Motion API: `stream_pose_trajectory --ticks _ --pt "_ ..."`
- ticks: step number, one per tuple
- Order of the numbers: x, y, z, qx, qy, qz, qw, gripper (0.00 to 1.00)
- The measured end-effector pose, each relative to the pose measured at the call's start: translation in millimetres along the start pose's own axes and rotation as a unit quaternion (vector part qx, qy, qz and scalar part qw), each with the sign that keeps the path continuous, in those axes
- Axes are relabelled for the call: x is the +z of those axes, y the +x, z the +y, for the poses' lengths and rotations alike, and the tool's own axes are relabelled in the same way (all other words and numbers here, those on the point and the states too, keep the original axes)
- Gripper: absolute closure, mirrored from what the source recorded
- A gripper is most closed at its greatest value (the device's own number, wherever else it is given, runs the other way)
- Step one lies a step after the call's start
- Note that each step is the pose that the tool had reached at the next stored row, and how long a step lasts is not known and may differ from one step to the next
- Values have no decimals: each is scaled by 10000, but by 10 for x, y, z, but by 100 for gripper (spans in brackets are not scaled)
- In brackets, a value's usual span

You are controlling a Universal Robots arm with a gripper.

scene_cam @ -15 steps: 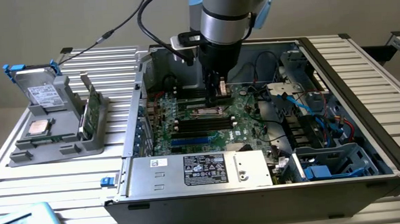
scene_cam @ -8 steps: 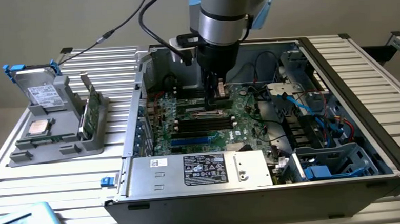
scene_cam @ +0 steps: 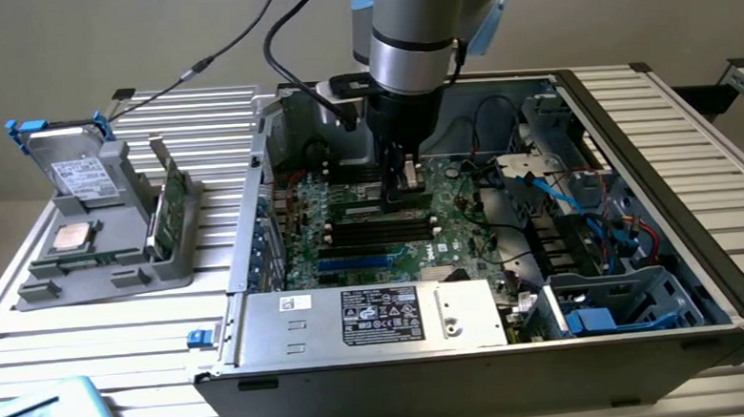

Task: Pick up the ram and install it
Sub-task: 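Insert the ram into the slot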

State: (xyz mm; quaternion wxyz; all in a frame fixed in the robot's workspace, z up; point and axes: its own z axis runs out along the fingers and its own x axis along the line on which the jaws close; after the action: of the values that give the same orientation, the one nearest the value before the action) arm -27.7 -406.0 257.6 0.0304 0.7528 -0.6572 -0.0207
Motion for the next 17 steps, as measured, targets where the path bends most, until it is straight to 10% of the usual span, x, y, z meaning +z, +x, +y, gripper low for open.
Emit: stream_pose_trajectory --ticks 11,17 --pt "153 -3 -34 370 -5 -16 9993 86" --pt "219 -4 -39 412 -10 28 9991 86"
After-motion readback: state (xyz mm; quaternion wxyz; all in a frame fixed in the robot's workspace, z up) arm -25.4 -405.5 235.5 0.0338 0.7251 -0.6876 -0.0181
